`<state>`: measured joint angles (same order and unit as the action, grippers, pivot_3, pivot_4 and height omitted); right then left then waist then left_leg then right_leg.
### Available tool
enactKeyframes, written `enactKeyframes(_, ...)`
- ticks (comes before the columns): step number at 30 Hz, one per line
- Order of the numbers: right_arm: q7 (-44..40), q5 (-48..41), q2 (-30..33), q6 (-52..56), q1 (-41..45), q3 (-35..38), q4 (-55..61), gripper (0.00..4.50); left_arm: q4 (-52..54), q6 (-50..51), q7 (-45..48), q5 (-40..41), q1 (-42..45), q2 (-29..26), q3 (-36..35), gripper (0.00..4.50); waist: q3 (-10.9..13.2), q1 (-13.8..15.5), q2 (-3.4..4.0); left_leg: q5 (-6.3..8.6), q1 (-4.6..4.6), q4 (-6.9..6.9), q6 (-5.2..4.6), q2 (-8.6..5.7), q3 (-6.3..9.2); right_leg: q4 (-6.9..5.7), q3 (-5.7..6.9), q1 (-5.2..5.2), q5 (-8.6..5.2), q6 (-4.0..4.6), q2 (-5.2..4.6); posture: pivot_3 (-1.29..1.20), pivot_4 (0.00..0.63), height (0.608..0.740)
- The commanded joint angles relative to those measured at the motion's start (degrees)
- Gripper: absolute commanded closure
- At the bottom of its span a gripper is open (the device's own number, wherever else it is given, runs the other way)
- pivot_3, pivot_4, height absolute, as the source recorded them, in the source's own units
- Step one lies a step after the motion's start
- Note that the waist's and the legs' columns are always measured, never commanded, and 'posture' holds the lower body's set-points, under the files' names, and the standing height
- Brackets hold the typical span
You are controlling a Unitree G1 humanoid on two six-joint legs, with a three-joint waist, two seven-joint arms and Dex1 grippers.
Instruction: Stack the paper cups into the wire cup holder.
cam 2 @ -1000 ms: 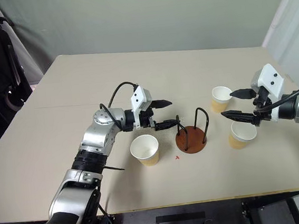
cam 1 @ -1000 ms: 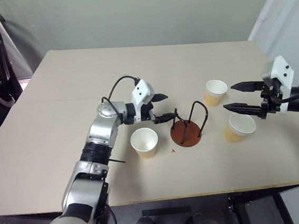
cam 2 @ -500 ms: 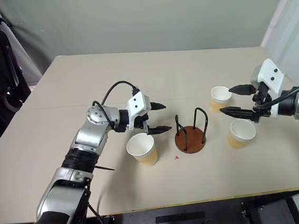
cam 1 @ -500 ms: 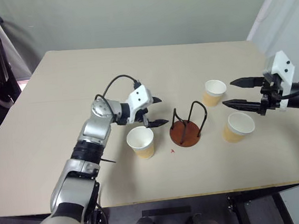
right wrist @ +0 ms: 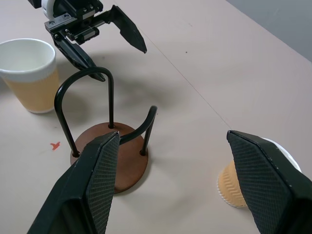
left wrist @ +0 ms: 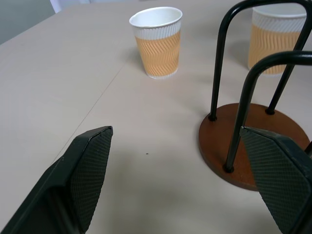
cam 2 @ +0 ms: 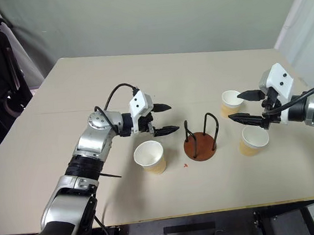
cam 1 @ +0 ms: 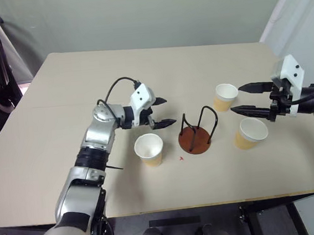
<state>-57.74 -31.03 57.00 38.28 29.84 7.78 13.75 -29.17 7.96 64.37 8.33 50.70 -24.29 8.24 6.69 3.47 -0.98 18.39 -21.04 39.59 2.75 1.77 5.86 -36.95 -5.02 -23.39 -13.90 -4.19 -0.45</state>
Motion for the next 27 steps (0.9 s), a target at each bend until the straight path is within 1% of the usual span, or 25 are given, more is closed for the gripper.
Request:
enactKeyframes(1,-0.29,0.29,0.77,-0.88,0.72,1.25,0.63,0.95,2.74,0.75,-0.23,1.86,1.8,0.32,-1.82,0.03,0.0,0.0,0.0,0.0,0.0,0.0,0.0,0.0,0.0,0.0,0.0,0.0,0.0,0.0,0.0,0.0,0.15,0.74)
enactKeyframes(6,-0.35,1.72,0.14,-2.17,2.02,-0.16,-0.54,0.95,3.24,1.74,0.57,2.91,2.16,-0.64,-2.58,0.03,0.0,-0.02,0.0,0.0,0.0,0.0,0.0,0.0,0.0,0.0,0.0,0.0,0.0,0.0,0.0,0.0,0.15,0.74)
enactKeyframes(14,-0.67,7.21,-2.87,-7.46,8.25,-5.07,-9.37,0.95,4.0,3.97,0.4,4.52,2.18,-2.1,-4.25,0.03,0.0,-0.14,0.0,0.0,0.01,-0.02,0.0,0.01,0.02,-0.01,-0.02,-0.06,0.0,0.0,-0.07,0.0,0.15,0.74)
enactKeyframes(18,-1.76,11.77,-4.38,-11.72,10.91,-8.88,-14.43,0.95,5.81,5.0,0.26,5.28,1.75,-2.01,-4.35,0.03,0.0,-0.11,0.0,0.0,0.01,-0.09,0.0,0.0,0.05,0.0,-0.02,-0.09,0.0,0.0,-0.1,0.0,0.15,0.74)
enactKeyframes(21,-2.4,16.19,-5.17,-15.78,12.86,-11.95,-18.99,0.95,8.63,7.52,0.9,7.45,1.39,-1.83,-5.05,0.03,0.0,-0.13,0.0,0.0,-0.01,-0.17,0.0,0.0,0.04,0.01,-0.02,-0.14,0.01,0.01,-0.12,0.0,0.15,0.74)
enactKeyframes(27,-3.59,23.25,-6.59,-23.05,16.27,-15.94,-27.43,0.95,14.45,12.68,2.81,11.23,-0.04,-4.04,-5.83,0.03,0.01,-0.19,0.01,-0.02,-0.01,-0.39,0.03,0.01,-0.02,0.0,-0.03,-0.26,0.03,0.05,-0.18,0.0,0.15,0.74)
